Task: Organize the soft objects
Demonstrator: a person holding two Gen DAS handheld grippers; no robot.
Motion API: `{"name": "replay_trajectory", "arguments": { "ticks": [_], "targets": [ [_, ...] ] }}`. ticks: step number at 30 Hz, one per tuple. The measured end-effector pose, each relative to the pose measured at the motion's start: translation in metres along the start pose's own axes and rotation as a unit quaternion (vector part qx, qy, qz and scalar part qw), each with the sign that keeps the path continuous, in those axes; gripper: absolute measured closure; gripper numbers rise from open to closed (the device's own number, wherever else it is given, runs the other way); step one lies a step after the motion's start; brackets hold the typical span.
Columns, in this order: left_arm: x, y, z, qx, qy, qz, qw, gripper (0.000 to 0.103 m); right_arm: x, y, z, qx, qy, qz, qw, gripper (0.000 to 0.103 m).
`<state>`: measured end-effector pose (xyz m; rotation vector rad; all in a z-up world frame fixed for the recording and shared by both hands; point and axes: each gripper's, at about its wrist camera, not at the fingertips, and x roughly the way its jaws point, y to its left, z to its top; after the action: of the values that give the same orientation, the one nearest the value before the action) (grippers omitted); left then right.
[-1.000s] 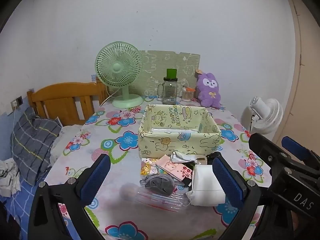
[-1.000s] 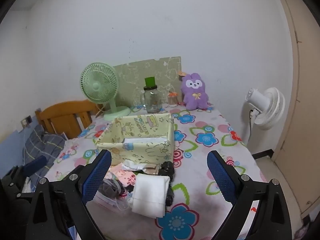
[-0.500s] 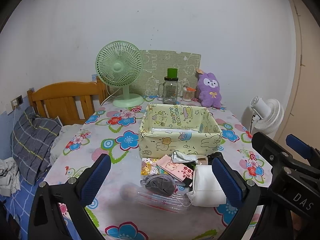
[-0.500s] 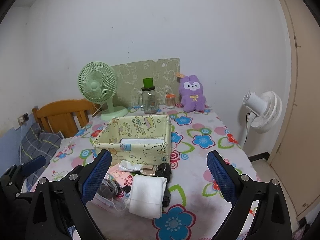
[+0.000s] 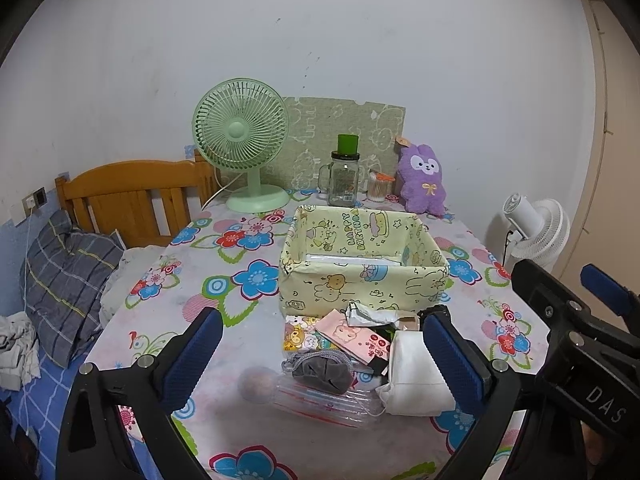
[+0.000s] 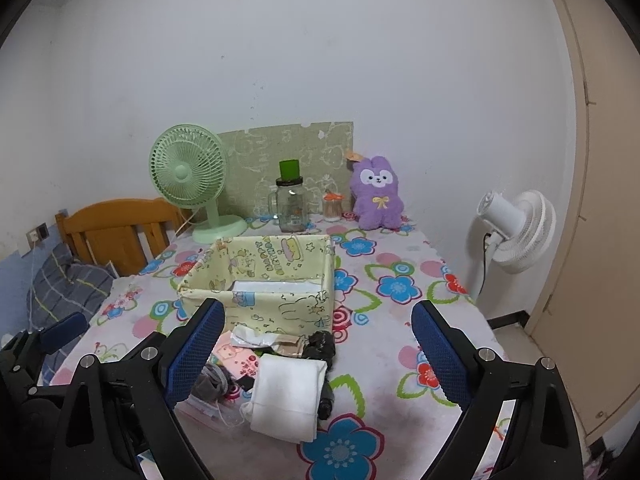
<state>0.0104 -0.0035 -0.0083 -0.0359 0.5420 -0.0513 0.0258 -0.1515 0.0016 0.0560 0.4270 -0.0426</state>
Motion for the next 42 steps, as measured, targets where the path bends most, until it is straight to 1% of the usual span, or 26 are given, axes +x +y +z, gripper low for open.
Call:
{"name": "replay_trajectory", "arguments": {
  "ticks": [3,9,20,37,42],
  "targets": [
    [0.000,0.001,0.001,-0.002,-0.001,-0.003,1.0000,0.003,-0.001,0.002,0.001,-0.003,-0.005,-0.004,1.000,0.007],
    [0.001,0.003,0.002,-0.003,-0.002,-0.004,1.0000,0.003,0.003,-0.002,0.001,0.009,0.009,0.008,1.000,0.007],
    [0.003,0.001,0.003,-0.003,-0.001,-0.005,1.0000,0.003,0.006,-0.006,-0.001,0.026,0.016,0.017,0.999,0.007],
    [0.006,-0.002,0.002,-0.004,-0.003,-0.009,0.9999,0.003,0.008,-0.008,-0.001,0.024,0.016,0.016,0.999,0.007],
    [0.011,-0.003,-0.001,-0.008,0.003,-0.014,0.9999,0.003,0.010,-0.008,-0.002,0.017,0.014,0.010,1.000,0.007]
  ]
}}
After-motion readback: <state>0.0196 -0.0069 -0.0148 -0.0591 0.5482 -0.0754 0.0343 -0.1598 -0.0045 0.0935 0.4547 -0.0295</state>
